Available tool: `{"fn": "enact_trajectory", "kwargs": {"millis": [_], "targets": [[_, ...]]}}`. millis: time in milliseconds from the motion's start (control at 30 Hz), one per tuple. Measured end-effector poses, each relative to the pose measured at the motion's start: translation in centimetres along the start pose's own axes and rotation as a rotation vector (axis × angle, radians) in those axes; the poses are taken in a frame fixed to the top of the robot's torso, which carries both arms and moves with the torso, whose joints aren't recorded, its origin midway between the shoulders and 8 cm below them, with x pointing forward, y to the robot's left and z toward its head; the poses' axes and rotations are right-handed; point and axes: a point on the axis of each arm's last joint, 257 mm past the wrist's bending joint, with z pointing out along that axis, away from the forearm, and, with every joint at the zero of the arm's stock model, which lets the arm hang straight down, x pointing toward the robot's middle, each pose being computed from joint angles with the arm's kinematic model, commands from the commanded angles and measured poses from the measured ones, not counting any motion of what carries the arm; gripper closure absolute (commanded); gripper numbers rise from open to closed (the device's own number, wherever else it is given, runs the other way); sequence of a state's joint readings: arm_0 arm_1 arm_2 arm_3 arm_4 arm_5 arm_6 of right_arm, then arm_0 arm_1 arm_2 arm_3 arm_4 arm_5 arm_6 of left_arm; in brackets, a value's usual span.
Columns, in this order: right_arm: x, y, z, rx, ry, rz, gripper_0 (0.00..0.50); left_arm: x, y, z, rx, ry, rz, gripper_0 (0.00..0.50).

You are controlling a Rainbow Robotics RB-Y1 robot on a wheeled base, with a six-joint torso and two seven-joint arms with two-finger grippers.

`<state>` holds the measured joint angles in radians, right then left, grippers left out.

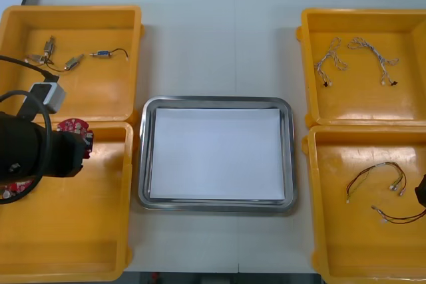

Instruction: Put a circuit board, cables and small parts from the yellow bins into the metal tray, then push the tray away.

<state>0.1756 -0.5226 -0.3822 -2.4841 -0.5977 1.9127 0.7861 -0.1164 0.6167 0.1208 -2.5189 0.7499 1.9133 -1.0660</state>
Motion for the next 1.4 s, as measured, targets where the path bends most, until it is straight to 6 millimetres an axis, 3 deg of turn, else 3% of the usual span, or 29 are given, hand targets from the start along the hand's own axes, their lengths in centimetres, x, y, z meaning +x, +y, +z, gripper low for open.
{"fn": "enact_trajectory", "kwargs": {"millis": [133,267,600,767,933,1400], "targets": [[-1.3,1.9,-1.6,-0.05,-0.057,-0.053,0.5,0.4,-1.0,0.3,0.005,0.019,-0.001,0.5],[-1.4,3.5,-2.4,-0.096,-0.061,-0.17,0.5,0.6,-1.8,0.8,-0.003,0.03,0.015,0.5],[-1.8,3.6,-3.1,-0.091,-0.077,-0.494,0.5,1.5,-4.6,1.9,-0.019,0.056,-0.026,0.5],[-1.3,4.4,-3.4,-0.122,-0.067,-0.631,0.5,1.7,-6.2,2.1,-0.015,0.064,-0.093,0.5],[-1.3,5.6,-4.0,-0.15,-0.084,-0.804,0.5,1.8,-7.8,2.5,-0.009,0.078,-0.051,0.5],[-1.1,7.4,-4.4,-0.167,-0.102,-1.05,0.5,1.3,-9.4,5.3,-0.062,0.132,0.039,0.5]]}}
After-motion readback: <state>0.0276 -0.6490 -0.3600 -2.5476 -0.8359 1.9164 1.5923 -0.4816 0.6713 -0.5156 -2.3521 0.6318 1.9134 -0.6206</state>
